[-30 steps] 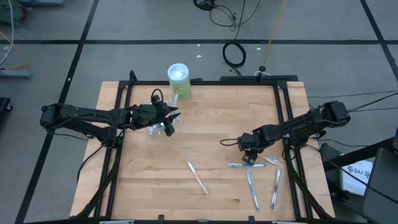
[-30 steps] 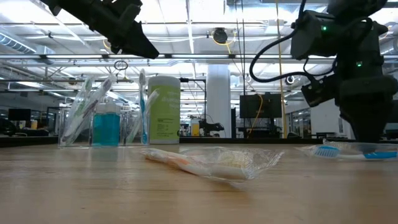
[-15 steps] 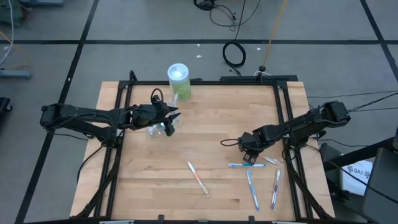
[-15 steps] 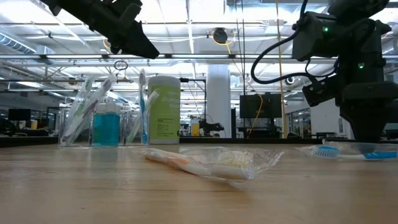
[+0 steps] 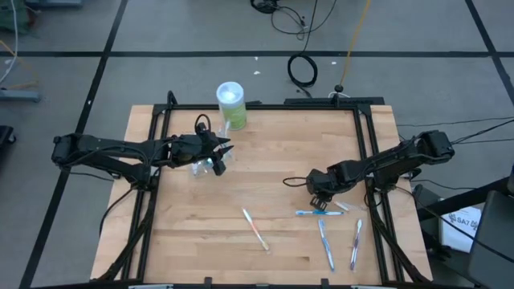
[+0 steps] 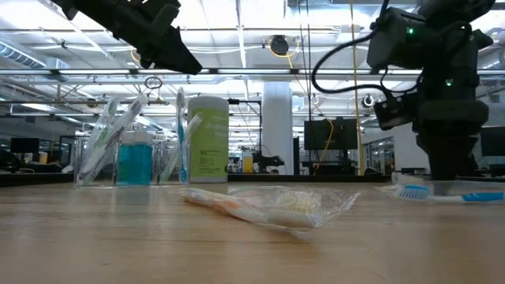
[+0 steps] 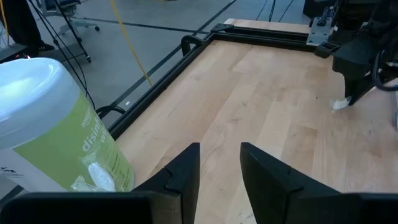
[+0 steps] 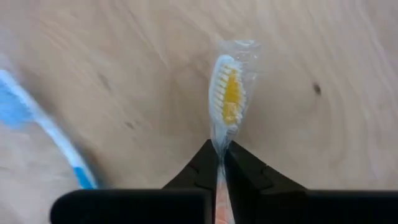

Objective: Pick & Place toothbrushing station
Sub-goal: Put the right orange toothbrush into the transparent organizer

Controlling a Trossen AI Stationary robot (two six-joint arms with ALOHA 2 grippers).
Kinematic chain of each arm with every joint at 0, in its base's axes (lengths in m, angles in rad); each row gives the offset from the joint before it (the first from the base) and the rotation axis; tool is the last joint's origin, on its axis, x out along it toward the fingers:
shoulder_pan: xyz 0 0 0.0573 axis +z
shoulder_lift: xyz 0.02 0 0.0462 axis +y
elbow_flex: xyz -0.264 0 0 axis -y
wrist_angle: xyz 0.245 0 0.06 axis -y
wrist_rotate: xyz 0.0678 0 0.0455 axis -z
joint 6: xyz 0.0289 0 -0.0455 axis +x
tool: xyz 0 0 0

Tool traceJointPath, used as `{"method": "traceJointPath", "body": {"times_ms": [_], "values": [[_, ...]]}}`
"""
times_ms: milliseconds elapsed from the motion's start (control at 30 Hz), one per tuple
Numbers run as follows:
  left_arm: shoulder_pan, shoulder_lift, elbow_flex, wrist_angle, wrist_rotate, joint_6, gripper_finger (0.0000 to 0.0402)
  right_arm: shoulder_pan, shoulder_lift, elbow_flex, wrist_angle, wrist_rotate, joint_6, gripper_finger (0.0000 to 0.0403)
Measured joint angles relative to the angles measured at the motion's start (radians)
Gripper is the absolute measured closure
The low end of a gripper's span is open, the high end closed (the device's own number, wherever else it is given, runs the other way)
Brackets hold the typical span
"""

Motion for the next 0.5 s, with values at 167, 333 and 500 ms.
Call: {"method": "traceJointPath", "body": {"times_ms": [167,333,500], "values": [[-0.001,0.0,0.0,-0.004,0.0,0.0,0.0284,-0.004,-0.041,0.0,0.113,0.001,-0.052,0.039],[-0.022,-0.006,0.0,-0.03,0.0,0.04,0.0284,-0.033,-0.084,0.0,0.302,-0.003,-0.175,0.0393],[-0.047,-0.059,0.001,-0.074,-0.001,0.03,0.0284,-0.087,-0.125,0.002,0.46,-0.007,-0.312,0.0393]]}}
